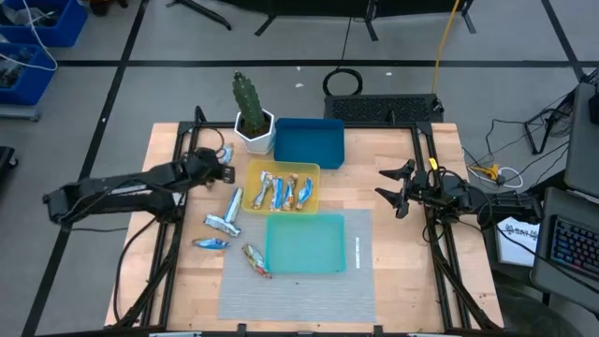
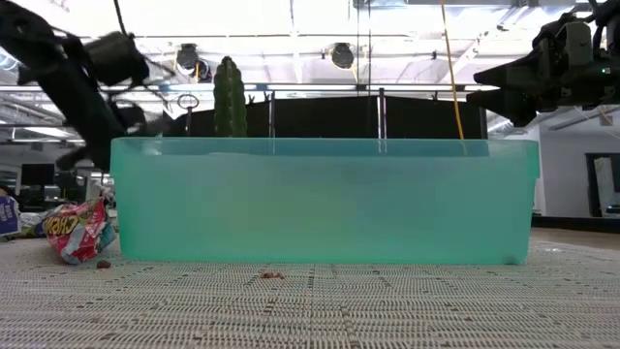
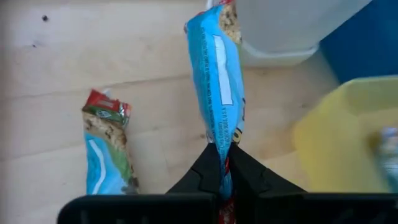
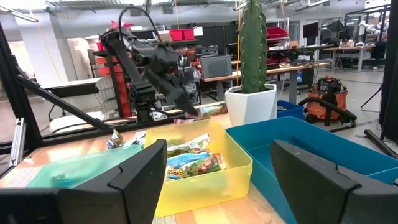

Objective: Pick and place Granola Bars by type
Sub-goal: Put the red granola bar into the blue bin

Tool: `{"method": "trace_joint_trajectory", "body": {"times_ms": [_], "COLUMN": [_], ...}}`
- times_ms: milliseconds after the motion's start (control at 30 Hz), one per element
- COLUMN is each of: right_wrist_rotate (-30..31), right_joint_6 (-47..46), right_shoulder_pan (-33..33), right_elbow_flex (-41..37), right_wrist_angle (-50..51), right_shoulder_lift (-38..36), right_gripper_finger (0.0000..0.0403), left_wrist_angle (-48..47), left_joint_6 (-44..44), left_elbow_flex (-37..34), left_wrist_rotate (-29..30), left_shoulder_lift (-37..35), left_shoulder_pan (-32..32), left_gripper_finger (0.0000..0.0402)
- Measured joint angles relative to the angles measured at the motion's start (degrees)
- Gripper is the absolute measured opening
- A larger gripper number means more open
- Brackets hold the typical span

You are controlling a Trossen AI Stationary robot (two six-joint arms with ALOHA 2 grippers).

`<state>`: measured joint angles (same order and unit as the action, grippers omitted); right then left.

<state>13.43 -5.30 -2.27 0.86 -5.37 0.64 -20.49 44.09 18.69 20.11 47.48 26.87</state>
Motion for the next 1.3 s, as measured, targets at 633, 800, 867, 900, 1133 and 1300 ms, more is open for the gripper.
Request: {"method": "trace_joint_trajectory", "body": {"times_ms": [633, 800, 867, 900, 1133, 1300], "right_wrist_rotate": [0.00, 0.00, 0.00, 0.00, 0.00, 0.00], "right_joint_6": [0.01, 0.01, 0.00, 0.01, 0.02, 0.02], "right_shoulder_pan": [0.01, 0.01, 0.01, 0.01, 0.01, -0.01], "right_elbow_flex": [0.00, 0.00, 0.00, -0.01, 0.00, 0.00], "right_wrist_angle": [-0.02, 0.00, -0.02, 0.00, 0.00, 0.00], "right_shoulder_lift": [0.00, 0.00, 0.00, 0.00, 0.00, 0.00], "right_gripper_finger": [0.0279, 0.0279, 0.0279, 0.0279, 0.0279, 0.0279], "left_wrist_angle": [-26.76, -29.12, -29.46, -29.49, -29.53, -29.35], "left_joint_6": [-7.97, -6.88, -6.47, -6.44, -6.12, -6.34], "left_elbow_flex": [32.98, 40.33, 43.20, 44.64, 56.24, 65.13], "left_wrist_rotate": [-6.41, -7.83, -7.74, -7.65, -3.83, 0.89], "left_shoulder_lift": [-6.63, -4.11, -2.44, -1.60, 7.22, 15.64], "left_shoulder_pan": [-3.97, -7.93, -9.81, -10.77, -17.86, -22.94], "left_gripper_finger": [0.0011, 0.0011, 0.0011, 0.0011, 0.0011, 0.0011]}}
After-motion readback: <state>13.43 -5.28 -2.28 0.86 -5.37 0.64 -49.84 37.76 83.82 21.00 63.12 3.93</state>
